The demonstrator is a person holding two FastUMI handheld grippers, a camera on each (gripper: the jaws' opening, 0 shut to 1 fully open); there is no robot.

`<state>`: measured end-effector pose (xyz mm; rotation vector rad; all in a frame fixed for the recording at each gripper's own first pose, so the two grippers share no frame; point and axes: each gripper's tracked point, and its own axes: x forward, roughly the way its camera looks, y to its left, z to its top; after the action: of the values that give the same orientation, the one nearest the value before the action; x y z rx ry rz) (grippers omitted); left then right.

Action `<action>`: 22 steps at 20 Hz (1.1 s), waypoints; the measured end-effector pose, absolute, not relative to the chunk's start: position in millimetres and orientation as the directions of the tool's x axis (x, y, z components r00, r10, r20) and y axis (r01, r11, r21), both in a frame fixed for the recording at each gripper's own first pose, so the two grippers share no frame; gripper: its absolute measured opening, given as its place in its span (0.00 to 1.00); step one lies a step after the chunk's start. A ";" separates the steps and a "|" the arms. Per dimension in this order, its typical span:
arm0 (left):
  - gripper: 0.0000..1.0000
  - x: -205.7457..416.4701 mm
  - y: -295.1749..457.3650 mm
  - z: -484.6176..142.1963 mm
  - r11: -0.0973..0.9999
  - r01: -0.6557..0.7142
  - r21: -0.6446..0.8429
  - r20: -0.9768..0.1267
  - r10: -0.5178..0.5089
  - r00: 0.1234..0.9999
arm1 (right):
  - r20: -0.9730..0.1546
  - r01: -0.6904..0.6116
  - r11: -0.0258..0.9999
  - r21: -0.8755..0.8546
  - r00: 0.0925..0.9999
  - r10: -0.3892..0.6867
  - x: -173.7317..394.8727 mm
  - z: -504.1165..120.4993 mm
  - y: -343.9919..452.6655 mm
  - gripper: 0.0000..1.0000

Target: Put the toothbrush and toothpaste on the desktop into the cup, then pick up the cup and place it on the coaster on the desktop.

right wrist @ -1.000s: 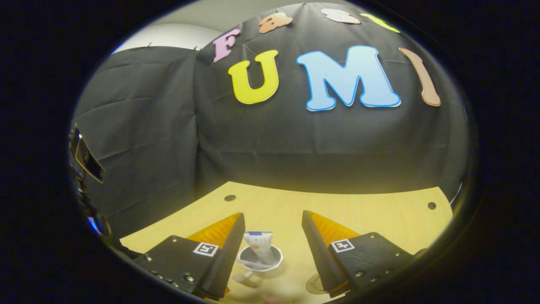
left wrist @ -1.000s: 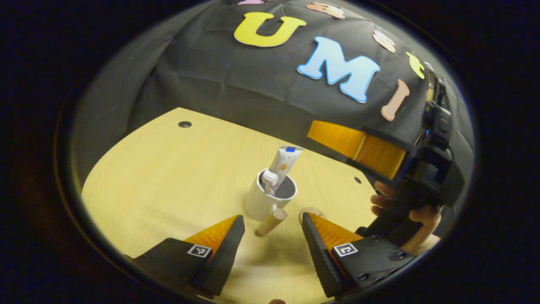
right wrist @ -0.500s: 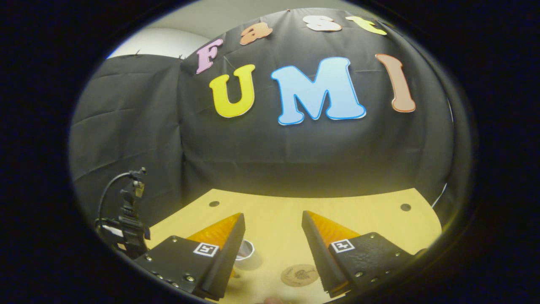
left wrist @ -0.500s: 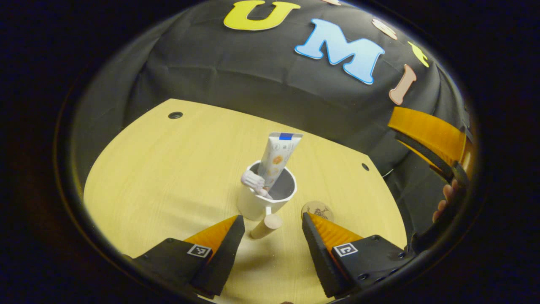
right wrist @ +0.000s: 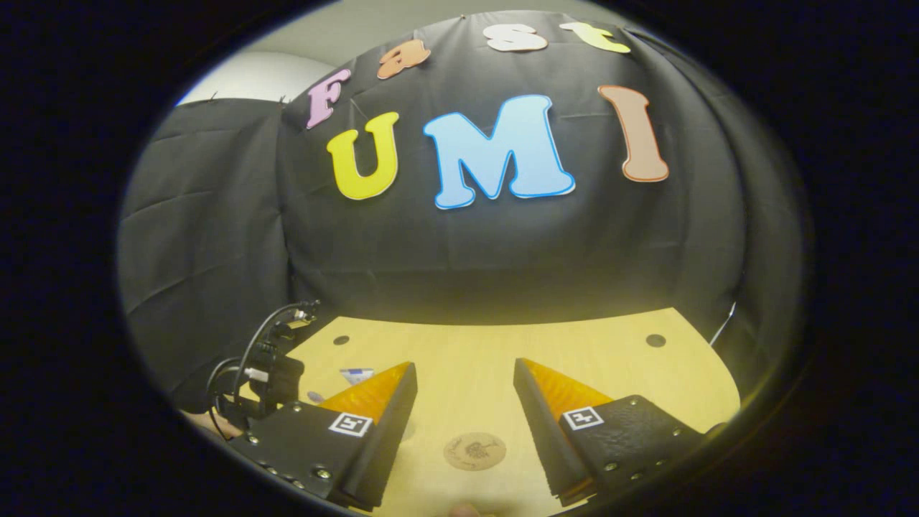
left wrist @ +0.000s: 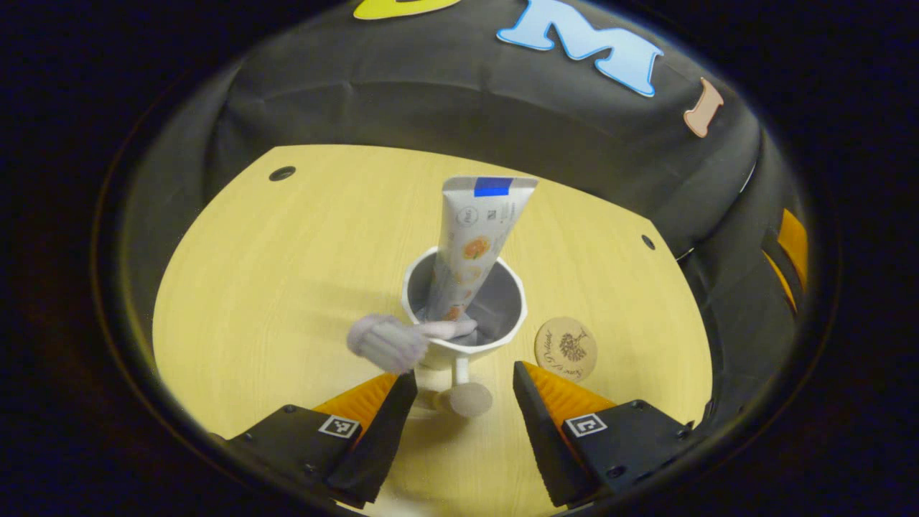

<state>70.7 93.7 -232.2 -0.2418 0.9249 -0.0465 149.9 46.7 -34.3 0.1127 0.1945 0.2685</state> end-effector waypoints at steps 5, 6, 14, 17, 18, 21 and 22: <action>0.83 76.6 93.7 -250.5 0.976 -0.077 -0.203 -0.821 -0.127 0.557 | -0.202 -0.232 0.962 0.142 0.945 0.258 148.5 -43.3 32.0 0.81; 0.77 77.0 94.2 -253.8 0.976 -0.083 -0.199 -0.827 -0.122 0.549 | -0.206 -0.229 0.963 0.145 0.945 0.256 148.7 -44.4 30.3 0.81; 0.57 78.0 98.1 -266.8 0.983 -0.092 -0.160 -0.859 -0.093 0.504 | -0.239 -0.219 0.961 0.171 0.937 0.256 151.1 -56.1 26.2 0.81; 0.47 72.5 101.3 -273.7 0.990 -0.084 -0.110 -0.878 -0.058 0.475 | -0.250 -0.217 0.960 0.180 0.934 0.257 151.3 -59.1 26.4 0.81; 0.41 73.0 103.7 -273.8 0.995 -0.069 -0.078 -0.880 -0.036 0.474 | -0.252 -0.215 0.960 0.181 0.933 0.257 151.7 -59.6 26.2 0.81; 0.36 75.6 104.6 -273.3 0.999 -0.032 -0.023 -0.870 -0.004 0.492 | -0.257 -0.210 0.959 0.188 0.932 0.255 150.2 -61.9 24.1 0.81; 0.33 74.7 101.5 -273.2 1.000 -0.022 -0.017 -0.869 -0.004 0.495 | -0.259 -0.209 0.959 0.193 0.932 0.255 150.1 -62.7 23.5 0.81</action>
<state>74.7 101.5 -273.2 -0.0275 1.0532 0.0109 150.1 23.5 -62.7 0.1640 0.2861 0.2382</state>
